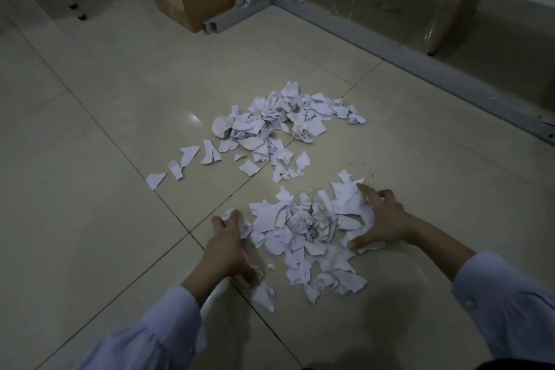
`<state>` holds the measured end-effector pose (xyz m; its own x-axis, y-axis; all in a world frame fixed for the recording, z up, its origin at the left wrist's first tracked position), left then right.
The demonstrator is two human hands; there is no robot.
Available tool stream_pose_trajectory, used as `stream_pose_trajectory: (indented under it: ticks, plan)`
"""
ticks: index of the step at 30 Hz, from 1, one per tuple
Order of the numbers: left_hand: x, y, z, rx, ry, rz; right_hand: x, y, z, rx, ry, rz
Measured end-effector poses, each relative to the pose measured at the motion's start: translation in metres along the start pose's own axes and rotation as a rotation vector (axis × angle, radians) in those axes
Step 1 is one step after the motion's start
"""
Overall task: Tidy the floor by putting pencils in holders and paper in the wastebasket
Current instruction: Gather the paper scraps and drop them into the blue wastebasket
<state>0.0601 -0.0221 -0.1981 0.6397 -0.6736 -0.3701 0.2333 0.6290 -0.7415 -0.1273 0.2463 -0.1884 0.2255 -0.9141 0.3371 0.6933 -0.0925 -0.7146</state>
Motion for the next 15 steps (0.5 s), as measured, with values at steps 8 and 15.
stream_pose_trajectory:
  ticks: [8,15]
  plan:
    - [-0.06,0.017,-0.019,0.025,0.123,0.015,0.048,0.025,-0.008,0.01,-0.171,0.008]
    - [-0.086,0.02,-0.025,0.029,0.204,-0.011,0.07,0.042,-0.018,-0.071,-0.251,0.077]
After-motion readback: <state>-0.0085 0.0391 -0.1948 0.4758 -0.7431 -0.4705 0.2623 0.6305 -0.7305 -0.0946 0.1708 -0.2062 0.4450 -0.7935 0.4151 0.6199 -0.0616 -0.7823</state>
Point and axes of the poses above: each hand's wrist, its own z-axis away from the middle knuckle, its own y-axis out of the palm, x = y × z, the point moved 8 cm from there along -z, towards the middle knuckle
